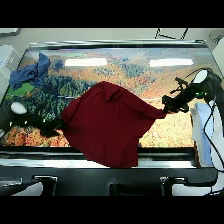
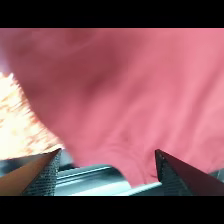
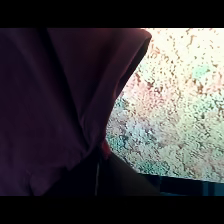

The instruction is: Fold the clothes and pants, and hang the long-sleeved shirts on hangers.

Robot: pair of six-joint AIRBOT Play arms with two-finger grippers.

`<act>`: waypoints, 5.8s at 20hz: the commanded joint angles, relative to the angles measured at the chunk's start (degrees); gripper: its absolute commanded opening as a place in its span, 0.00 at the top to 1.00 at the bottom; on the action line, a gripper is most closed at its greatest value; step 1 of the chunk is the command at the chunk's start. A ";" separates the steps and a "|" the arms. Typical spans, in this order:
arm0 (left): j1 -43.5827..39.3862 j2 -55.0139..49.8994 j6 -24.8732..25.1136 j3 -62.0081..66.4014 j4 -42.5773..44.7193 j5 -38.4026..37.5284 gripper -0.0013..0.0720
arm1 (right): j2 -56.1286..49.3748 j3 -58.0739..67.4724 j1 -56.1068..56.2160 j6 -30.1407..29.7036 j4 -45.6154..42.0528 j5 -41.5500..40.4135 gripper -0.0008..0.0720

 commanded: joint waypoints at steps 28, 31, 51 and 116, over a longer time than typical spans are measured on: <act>6.97 -14.25 -0.50 23.78 0.87 -5.09 0.01 | -0.07 -6.40 -2.84 4.94 -2.03 -3.26 0.94; 5.35 -5.25 1.01 12.81 3.10 -5.40 0.01 | -0.07 -6.40 -2.84 3.91 -1.70 -2.36 0.94; -14.95 12.28 21.27 2.40 -35.34 29.66 0.94 | 6.03 3.96 -2.86 -0.17 8.15 -7.02 0.94; 7.61 -5.01 17.92 -13.18 -16.44 9.88 0.94 | -0.02 -12.79 -19.28 -1.64 -3.80 -1.73 0.16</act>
